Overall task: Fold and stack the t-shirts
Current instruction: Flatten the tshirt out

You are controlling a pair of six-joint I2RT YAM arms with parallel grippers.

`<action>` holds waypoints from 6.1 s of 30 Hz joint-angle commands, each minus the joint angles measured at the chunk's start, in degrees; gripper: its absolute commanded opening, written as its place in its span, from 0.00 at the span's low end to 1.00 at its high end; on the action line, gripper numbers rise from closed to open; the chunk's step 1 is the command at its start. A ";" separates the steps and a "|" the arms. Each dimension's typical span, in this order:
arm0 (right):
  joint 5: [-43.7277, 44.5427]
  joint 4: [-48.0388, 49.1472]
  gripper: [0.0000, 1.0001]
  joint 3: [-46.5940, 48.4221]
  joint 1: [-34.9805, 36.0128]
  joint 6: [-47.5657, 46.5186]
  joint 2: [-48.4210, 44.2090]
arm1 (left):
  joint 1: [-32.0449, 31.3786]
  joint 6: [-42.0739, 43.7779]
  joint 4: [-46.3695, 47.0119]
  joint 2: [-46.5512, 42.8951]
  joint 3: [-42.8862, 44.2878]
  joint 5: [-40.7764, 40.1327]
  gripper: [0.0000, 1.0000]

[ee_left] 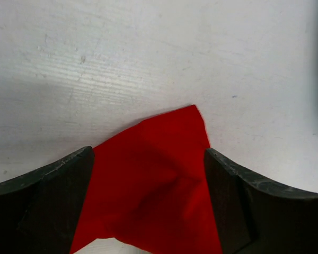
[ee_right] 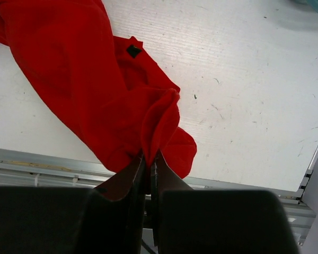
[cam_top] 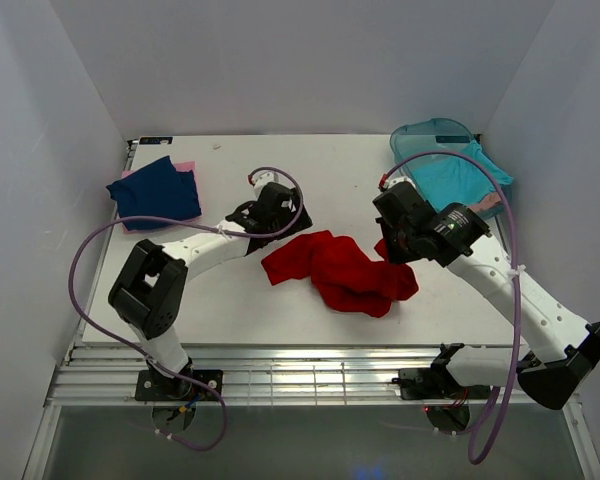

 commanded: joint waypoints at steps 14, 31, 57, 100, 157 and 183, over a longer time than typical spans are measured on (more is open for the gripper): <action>-0.52 1.33 0.08 -0.05 0.28 0.48 -0.67 | -0.40 0.26 0.24 4.04 -0.79 2.74 0.90; 11.05 9.67 0.08 4.24 -0.59 -6.46 6.00 | -0.84 9.13 -5.73 -6.05 16.78 -16.58 0.00; 3.61 -4.19 0.08 -7.26 4.67 7.06 1.17 | -8.67 -8.17 -23.66 -42.36 -27.00 -16.67 0.42; 0.79 5.27 0.08 -15.87 5.91 7.34 0.73 | -8.31 0.88 -6.52 -17.67 -17.76 -20.02 0.00; -0.52 15.21 0.08 -19.65 2.74 3.73 3.72 | -1.55 9.75 4.27 -33.67 -35.15 -23.89 0.50; -1.84 15.48 0.08 -22.46 2.92 4.78 1.61 | -1.37 20.92 21.68 -19.52 -31.02 -32.24 0.56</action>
